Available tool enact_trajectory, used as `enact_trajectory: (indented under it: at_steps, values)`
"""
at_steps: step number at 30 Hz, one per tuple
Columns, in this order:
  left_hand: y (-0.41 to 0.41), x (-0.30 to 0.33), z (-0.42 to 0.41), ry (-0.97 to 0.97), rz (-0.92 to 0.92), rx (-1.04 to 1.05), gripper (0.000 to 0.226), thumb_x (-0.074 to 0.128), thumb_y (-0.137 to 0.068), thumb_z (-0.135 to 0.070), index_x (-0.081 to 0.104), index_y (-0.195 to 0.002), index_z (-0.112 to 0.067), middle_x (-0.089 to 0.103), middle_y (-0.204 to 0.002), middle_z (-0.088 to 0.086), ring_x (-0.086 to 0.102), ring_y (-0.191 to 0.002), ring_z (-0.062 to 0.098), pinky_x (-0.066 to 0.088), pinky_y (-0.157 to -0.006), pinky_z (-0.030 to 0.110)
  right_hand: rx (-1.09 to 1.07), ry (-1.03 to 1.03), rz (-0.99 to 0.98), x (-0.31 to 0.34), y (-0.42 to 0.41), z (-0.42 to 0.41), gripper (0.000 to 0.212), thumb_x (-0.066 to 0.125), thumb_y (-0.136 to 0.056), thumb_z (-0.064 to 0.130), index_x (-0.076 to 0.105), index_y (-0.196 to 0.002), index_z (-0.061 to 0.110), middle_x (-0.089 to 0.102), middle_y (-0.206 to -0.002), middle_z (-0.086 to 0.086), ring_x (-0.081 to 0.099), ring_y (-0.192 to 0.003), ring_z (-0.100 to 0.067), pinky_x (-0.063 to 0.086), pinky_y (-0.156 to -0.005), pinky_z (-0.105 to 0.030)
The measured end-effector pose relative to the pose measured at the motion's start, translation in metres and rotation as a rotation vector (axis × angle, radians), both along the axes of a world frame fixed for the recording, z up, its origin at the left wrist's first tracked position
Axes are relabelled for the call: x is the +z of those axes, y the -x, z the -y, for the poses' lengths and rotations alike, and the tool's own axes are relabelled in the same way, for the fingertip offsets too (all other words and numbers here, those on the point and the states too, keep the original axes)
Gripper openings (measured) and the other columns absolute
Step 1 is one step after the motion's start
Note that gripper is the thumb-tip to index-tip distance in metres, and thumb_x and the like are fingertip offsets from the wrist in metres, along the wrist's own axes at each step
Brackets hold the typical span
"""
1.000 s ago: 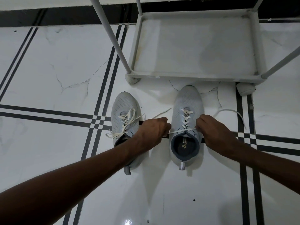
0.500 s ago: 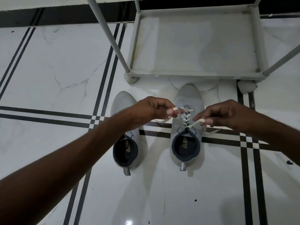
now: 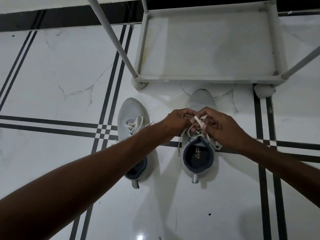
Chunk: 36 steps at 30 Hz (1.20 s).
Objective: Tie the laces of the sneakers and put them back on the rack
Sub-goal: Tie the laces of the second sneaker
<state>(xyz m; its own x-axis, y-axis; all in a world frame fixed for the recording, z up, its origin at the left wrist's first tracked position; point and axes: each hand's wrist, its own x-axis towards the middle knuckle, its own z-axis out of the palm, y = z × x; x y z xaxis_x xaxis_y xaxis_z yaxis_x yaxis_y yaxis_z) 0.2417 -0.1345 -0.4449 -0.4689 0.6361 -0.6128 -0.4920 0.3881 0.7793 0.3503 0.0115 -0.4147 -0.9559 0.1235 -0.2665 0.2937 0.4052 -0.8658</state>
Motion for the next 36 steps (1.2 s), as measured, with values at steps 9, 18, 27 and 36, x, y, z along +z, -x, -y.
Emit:
enact_trajectory:
  at_steps: [9, 18, 27, 36]
  values:
    - [-0.005, -0.004, 0.003, -0.045, 0.194, 0.051, 0.014, 0.057, -0.096, 0.000, 0.070, -0.101, 0.002, 0.069, -0.079, 0.012, 0.065, -0.066, 0.014, 0.054, -0.061, 0.020, 0.058, -0.161, -0.068, -0.016, 0.000, -0.001, 0.022, 0.050, -0.097, 0.009, 0.056, -0.110, 0.026, 0.059, -0.058, 0.004, 0.056, -0.053, -0.007, 0.041, -0.054, -0.015]
    - [-0.012, 0.003, 0.001, -0.050, 0.259, 0.067, 0.015, 0.058, -0.098, -0.015, 0.069, -0.091, -0.008, 0.065, -0.079, 0.007, 0.052, -0.061, 0.009, 0.048, -0.058, 0.016, 0.004, 0.079, 0.077, -0.020, 0.000, 0.002, 0.021, 0.051, -0.098, 0.010, 0.047, -0.112, 0.025, 0.062, -0.065, -0.003, 0.049, -0.042, -0.003, 0.038, -0.045, -0.014]
    - [-0.006, 0.007, 0.002, -0.081, 0.284, -0.024, 0.018, 0.053, -0.099, -0.021, 0.065, -0.087, -0.014, 0.050, -0.067, 0.002, 0.048, -0.058, 0.013, 0.044, -0.062, 0.024, -0.116, 0.399, 0.250, -0.021, -0.001, -0.013, 0.032, 0.061, -0.092, 0.000, 0.047, -0.118, 0.011, 0.067, -0.086, -0.024, 0.056, -0.069, -0.024, 0.048, -0.064, -0.032]
    - [0.008, 0.016, -0.001, 0.163, -0.955, -0.430, 0.009, 0.075, -0.077, -0.018, 0.075, -0.084, -0.013, 0.070, -0.071, -0.006, 0.062, -0.062, 0.003, 0.049, -0.060, 0.021, -0.128, 0.413, 0.244, -0.017, 0.000, -0.019, 0.010, 0.060, -0.094, 0.005, 0.065, -0.103, 0.003, 0.069, -0.074, -0.015, 0.059, -0.063, -0.022, 0.051, -0.059, -0.028]
